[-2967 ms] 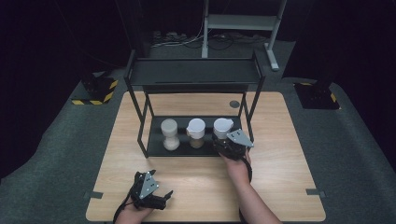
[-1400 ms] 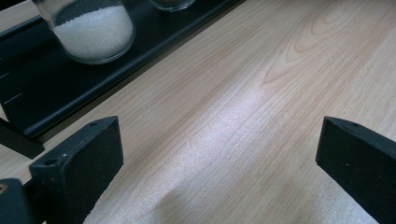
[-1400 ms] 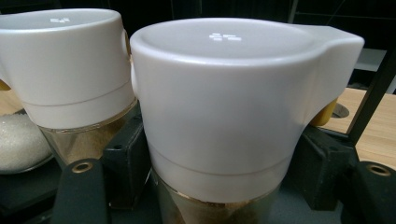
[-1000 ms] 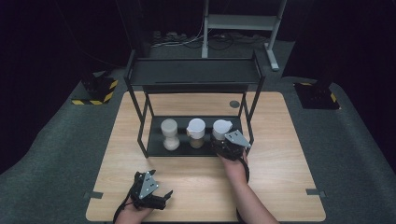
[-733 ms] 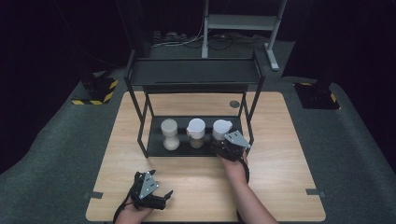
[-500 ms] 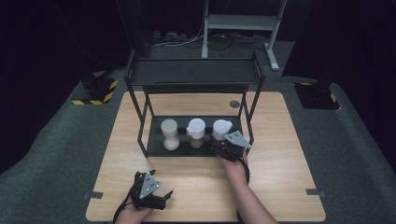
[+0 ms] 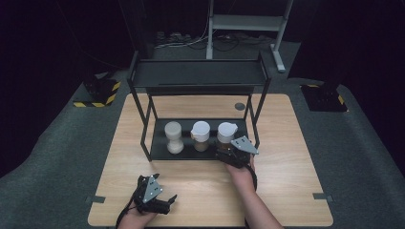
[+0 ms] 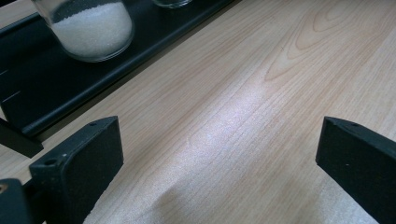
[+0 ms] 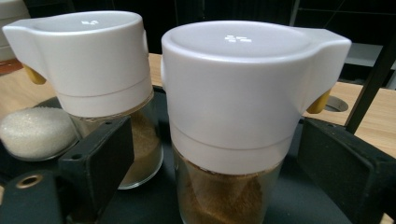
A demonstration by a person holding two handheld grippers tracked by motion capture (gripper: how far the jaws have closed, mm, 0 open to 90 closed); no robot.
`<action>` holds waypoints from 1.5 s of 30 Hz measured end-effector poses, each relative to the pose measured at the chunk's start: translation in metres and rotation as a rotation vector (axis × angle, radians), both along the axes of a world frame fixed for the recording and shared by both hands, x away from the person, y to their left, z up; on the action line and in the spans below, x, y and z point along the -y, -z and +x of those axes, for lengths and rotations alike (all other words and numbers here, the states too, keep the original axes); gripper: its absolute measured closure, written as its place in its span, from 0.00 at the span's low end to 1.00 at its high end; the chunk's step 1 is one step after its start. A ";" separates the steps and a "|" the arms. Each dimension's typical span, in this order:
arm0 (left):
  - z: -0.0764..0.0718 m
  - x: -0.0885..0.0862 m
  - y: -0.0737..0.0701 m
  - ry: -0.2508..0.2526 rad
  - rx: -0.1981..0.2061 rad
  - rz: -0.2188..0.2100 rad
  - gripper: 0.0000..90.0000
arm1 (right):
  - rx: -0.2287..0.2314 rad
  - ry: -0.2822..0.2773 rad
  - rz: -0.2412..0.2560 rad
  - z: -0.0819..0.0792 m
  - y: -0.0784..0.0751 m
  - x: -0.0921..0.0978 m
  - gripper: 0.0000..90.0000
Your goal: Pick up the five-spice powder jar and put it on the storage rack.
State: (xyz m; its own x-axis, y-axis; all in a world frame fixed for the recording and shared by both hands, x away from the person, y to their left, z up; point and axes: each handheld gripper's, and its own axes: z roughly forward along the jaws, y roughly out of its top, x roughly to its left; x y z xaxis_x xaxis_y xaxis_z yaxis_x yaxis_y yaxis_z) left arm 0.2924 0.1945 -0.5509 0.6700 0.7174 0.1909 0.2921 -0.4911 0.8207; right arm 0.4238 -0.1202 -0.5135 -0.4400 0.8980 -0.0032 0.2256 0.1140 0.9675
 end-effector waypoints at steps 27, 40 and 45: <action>0.001 -0.001 0.000 -0.011 -0.003 -0.005 0.01 | 0.041 -0.078 -0.009 -0.041 -0.019 0.010 0.00; -0.001 0.001 0.000 -0.004 0.007 0.008 0.01 | 0.061 -0.073 -0.053 -0.066 -0.022 0.021 0.00; -0.001 0.000 0.000 -0.008 0.009 0.003 0.01 | 0.066 -0.076 -0.077 -0.075 -0.019 0.026 0.00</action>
State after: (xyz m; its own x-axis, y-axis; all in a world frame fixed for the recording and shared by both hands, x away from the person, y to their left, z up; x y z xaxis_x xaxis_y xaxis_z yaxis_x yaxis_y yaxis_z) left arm 0.2915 0.1940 -0.5510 0.6622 0.7223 0.1995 0.2885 -0.4915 0.8217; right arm 0.3492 -0.1460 -0.4943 -0.5029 0.8583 -0.1025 0.1496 0.2032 0.9676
